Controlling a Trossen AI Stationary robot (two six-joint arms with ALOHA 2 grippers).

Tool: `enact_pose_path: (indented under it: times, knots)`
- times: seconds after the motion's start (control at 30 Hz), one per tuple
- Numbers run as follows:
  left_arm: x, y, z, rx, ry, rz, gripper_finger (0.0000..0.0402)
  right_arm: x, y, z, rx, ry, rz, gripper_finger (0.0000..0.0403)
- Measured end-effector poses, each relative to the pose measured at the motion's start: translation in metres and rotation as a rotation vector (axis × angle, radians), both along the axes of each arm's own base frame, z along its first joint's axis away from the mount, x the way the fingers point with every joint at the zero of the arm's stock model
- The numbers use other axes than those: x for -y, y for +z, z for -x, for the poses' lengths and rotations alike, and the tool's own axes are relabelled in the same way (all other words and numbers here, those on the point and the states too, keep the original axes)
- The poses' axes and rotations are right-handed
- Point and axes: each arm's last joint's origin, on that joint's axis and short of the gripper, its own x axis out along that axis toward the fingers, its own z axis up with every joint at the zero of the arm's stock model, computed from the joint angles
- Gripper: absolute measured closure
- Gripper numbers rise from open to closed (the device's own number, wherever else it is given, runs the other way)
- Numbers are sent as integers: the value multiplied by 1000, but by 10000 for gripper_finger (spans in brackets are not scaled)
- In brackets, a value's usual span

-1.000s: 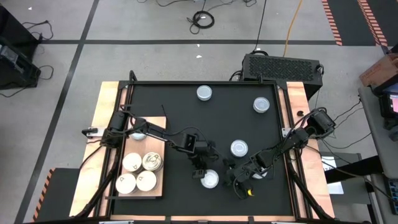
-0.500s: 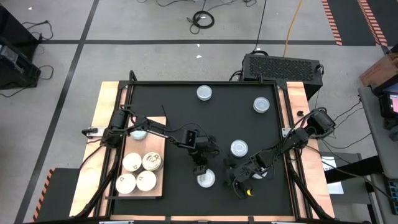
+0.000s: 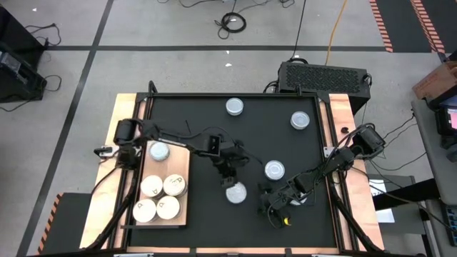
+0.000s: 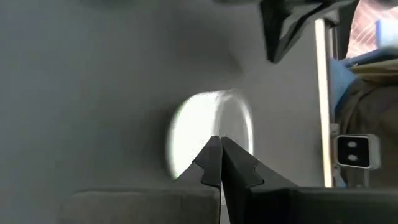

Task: Stack canned seafood by type on shelf
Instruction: Put the green tuna can aligned with the other green tuna can on the shelf

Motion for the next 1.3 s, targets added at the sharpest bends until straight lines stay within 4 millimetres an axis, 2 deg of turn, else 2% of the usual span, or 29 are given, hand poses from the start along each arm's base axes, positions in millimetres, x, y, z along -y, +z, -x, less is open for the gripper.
enact_pose_path:
  times: [0.1, 0.27, 0.4, 0.53, 0.9, 1.03, 1.3]
  knots:
    - [-8, 11, 6, 6, 4, -5, 400, 0, 0, 0, -1, 0, 1, 403]
    - [-18, 17, 9, 13, 16, -14, 400, 0, 0, 0, -6, -3, 0, 403]
    - [-17, 18, 8, 34, 17, -57, 394, 0, -1, 0, -14, -13, -7, 403]
    - [-12, 17, 6, 45, 30, -105, 366, 0, -1, 0, -14, -13, -7, 403]
    - [-7, -5, 0, 13, -21, -124, 229, 0, -1, 1, -15, -10, -6, 403]
    - [-7, -12, -3, 16, -21, -123, 217, -1, -1, 1, -16, -7, -6, 403]
    - [-3, -41, -8, -53, -34, -124, 217, -1, -1, 2, -23, -6, -1, 403]
